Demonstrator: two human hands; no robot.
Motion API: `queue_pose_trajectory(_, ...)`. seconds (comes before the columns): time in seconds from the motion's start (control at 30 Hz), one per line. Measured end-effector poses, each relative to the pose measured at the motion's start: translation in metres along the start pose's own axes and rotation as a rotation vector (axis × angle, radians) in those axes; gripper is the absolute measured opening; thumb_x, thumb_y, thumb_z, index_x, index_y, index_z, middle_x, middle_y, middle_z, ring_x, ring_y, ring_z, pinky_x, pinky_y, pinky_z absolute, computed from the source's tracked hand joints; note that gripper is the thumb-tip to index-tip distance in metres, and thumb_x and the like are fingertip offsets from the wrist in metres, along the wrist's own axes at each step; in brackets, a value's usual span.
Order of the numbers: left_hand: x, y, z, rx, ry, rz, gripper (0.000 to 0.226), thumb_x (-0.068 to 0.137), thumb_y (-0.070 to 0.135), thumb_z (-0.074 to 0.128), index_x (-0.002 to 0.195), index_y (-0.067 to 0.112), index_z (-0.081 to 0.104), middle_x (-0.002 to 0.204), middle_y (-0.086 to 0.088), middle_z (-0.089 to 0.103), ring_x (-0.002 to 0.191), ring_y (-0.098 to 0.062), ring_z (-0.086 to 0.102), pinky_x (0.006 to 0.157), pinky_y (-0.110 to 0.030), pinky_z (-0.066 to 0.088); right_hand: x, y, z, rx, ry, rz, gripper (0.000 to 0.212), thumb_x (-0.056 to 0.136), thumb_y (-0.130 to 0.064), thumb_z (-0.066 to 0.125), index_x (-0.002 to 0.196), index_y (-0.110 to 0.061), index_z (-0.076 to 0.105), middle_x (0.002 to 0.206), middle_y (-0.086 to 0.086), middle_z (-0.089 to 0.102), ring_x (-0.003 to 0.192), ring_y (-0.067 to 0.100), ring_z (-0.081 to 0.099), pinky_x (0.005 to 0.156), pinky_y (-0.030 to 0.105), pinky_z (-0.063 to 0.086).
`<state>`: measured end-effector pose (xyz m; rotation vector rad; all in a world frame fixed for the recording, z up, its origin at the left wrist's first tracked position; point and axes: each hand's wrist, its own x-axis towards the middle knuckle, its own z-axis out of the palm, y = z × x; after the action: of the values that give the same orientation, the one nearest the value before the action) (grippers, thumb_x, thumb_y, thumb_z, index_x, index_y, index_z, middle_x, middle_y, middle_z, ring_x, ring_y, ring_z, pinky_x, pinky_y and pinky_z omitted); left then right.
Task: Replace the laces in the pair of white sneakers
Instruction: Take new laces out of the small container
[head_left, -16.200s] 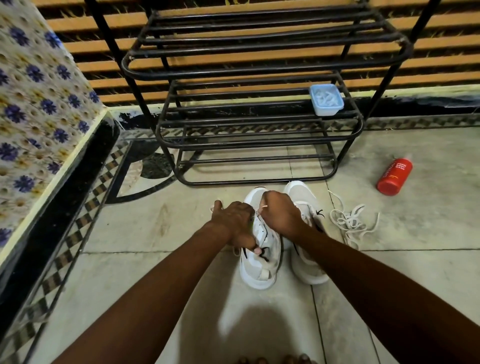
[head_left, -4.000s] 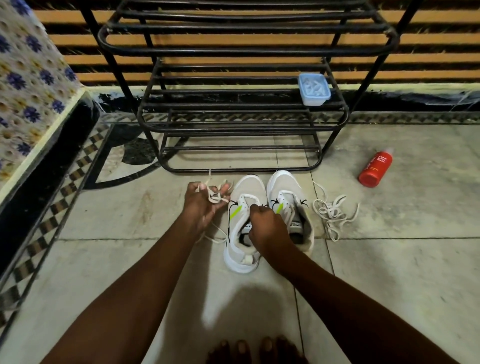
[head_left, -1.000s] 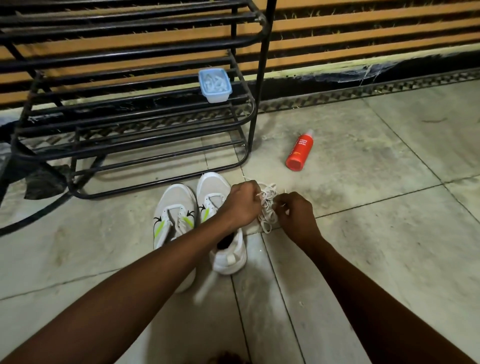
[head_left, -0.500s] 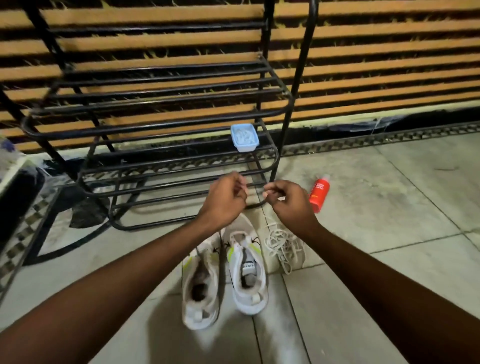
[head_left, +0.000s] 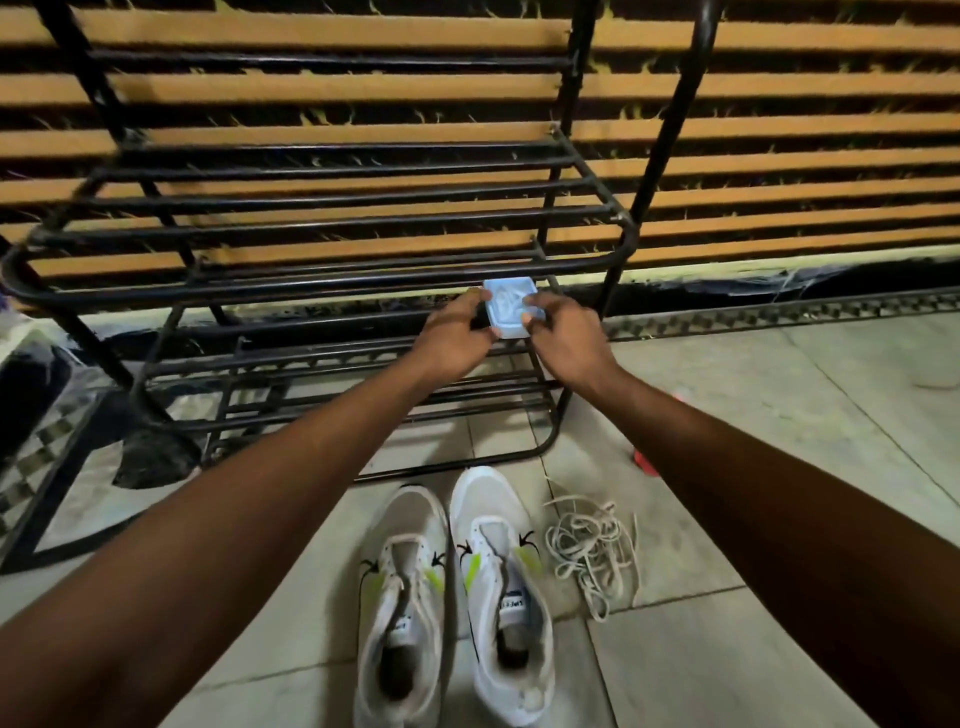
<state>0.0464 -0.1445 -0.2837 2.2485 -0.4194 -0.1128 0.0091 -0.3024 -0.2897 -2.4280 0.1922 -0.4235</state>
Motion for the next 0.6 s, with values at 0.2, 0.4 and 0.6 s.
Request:
queue_pose_trajectory(0.2,-0.011,-0.005,0.007,-0.134,0.143,0.035,0.036,0.099,0.016,0.063,0.135,0.018,0.061,0.129,-0.007,0.068,0.111,-0.016,0.067,0.096,-0.029,0.056,-0.008,-0.005,0.007,0.229,0.158,-0.005,0.020,0.101,-0.018,0.055,0.108,-0.013,0.073,0.104,-0.001,0.072,0.095,0.005,0.063,0.085,0.015,0.050)
queue_pose_trajectory(0.4,-0.078,-0.009,-0.022,-0.281,0.258,0.139,0.031,0.100,0.010,0.062,0.131,0.011,0.062,0.123,0.000,0.070,0.113,-0.010,0.067,0.094,-0.026,0.057,-0.053,-0.037,0.003,0.541,0.139,0.097,0.016,0.094,-0.004,0.063,0.105,-0.008,0.074,0.100,0.008,0.073,0.094,0.018,0.070,0.084,0.036,0.060)
queue_pose_trajectory(0.6,-0.138,-0.027,-0.038,-0.634,0.352,-0.066,0.017,0.097,-0.009,0.056,0.105,0.004,0.065,0.111,-0.014,0.073,0.104,-0.028,0.071,0.079,-0.040,0.058,-0.110,-0.068,0.013,0.719,0.027,0.197,0.019,0.090,0.002,0.066,0.106,-0.007,0.066,0.076,0.013,0.060,0.065,0.016,0.064,0.052,0.028,0.053)
